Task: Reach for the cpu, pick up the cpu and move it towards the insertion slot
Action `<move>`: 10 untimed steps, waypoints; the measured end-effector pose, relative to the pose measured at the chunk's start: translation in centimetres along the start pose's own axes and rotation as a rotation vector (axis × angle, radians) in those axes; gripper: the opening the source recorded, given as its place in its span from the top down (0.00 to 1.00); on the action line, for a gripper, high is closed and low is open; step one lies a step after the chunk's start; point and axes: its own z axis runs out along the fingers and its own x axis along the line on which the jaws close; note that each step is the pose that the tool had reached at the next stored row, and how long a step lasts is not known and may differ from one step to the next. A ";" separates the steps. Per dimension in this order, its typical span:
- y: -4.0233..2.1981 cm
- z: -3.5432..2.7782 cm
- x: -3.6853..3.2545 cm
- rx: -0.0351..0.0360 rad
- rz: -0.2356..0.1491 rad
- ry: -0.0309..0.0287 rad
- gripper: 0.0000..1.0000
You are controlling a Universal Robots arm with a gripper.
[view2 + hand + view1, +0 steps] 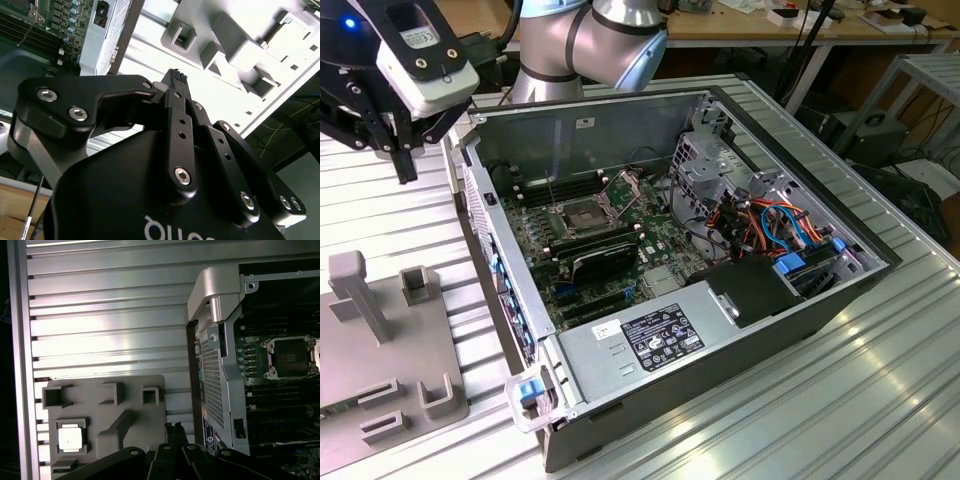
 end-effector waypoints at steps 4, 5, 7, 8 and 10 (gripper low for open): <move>-0.04 0.02 0.48 0.0000 0.000 0.0008 0.89; -0.04 0.02 0.58 0.0000 0.000 0.0009 0.89; -0.06 0.02 0.77 0.0001 0.000 0.0013 0.89; -0.07 0.02 0.88 0.0001 0.000 0.0015 0.89; -0.08 0.03 1.09 0.0000 0.000 0.0018 0.89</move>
